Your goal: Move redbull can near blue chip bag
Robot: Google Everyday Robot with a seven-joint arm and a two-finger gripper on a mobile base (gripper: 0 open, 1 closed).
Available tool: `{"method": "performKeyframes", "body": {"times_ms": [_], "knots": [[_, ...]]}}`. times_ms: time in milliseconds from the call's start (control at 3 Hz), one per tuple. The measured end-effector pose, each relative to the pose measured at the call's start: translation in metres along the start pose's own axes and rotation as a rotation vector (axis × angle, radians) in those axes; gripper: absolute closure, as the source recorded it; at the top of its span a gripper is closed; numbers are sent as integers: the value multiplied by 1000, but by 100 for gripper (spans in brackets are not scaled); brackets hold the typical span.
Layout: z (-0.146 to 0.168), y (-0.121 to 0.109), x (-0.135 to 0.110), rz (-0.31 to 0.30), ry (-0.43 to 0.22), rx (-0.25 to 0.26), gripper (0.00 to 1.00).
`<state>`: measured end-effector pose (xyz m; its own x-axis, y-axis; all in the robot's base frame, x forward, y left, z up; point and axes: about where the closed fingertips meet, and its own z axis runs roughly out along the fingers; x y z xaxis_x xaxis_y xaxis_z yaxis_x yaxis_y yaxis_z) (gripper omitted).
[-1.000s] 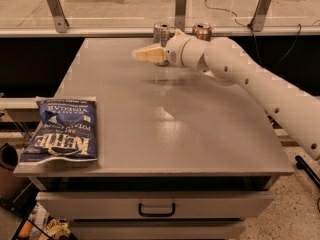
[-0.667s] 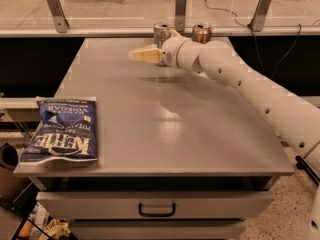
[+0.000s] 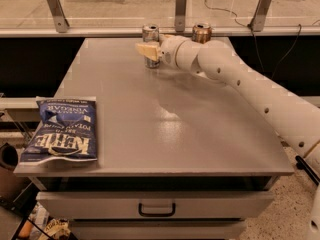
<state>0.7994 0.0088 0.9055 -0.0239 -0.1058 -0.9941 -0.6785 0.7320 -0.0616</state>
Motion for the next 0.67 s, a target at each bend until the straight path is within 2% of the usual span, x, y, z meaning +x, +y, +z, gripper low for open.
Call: {"method": "performKeyframes", "body": {"times_ms": [667], "knots": [[3, 4, 0, 1, 0, -7, 88]]}}
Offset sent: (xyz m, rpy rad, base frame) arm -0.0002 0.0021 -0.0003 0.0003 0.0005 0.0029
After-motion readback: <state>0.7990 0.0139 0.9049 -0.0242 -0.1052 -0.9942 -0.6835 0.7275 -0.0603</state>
